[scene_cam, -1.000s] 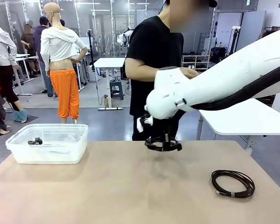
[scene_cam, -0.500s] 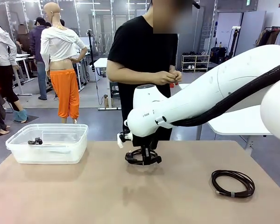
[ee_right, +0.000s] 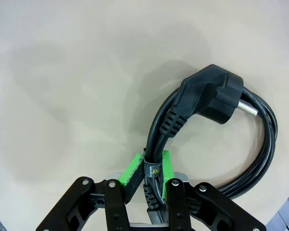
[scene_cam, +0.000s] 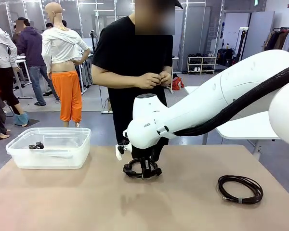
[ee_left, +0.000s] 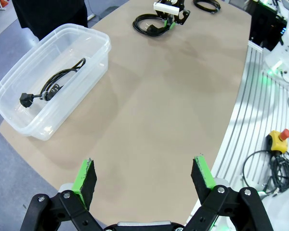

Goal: Organize and store the cables.
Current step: Place the Power Cable into the Organizing box.

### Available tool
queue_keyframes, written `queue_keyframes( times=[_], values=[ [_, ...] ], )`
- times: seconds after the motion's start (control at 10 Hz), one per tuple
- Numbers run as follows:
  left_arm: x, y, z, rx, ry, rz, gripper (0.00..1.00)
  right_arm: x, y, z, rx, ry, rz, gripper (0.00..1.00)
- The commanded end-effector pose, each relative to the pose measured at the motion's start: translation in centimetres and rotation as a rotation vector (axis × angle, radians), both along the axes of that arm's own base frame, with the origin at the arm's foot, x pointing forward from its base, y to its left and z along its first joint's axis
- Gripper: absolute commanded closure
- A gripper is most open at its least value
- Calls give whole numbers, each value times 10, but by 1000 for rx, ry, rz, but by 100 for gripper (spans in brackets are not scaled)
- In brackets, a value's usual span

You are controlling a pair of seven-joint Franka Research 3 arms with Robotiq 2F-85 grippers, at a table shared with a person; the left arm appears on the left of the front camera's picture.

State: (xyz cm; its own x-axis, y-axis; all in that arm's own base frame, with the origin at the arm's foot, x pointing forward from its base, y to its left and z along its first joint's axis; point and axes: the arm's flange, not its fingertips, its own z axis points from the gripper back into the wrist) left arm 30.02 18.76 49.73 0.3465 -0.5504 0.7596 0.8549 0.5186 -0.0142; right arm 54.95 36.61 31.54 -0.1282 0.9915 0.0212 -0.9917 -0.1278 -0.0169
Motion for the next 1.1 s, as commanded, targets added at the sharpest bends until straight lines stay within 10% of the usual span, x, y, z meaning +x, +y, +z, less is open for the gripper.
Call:
queue_keyframes(
  times=[0.0,0.2,0.3,0.4,1.0],
  values=[
    [0,0,0,4,-4,2,0,-6,-10,2,48,23,8,100],
    [0,0,0,4,-4,2,0,-9,-10,4,59,32,-3,39],
    [0,0,0,4,-4,2,0,-11,-11,5,60,28,-7,31],
    [0,0,0,4,-4,2,0,-12,-14,8,70,29,-20,0],
    [1,-52,9,50,-25,-99,0,-14,-81,46,217,-26,-145,0]
  ],
)
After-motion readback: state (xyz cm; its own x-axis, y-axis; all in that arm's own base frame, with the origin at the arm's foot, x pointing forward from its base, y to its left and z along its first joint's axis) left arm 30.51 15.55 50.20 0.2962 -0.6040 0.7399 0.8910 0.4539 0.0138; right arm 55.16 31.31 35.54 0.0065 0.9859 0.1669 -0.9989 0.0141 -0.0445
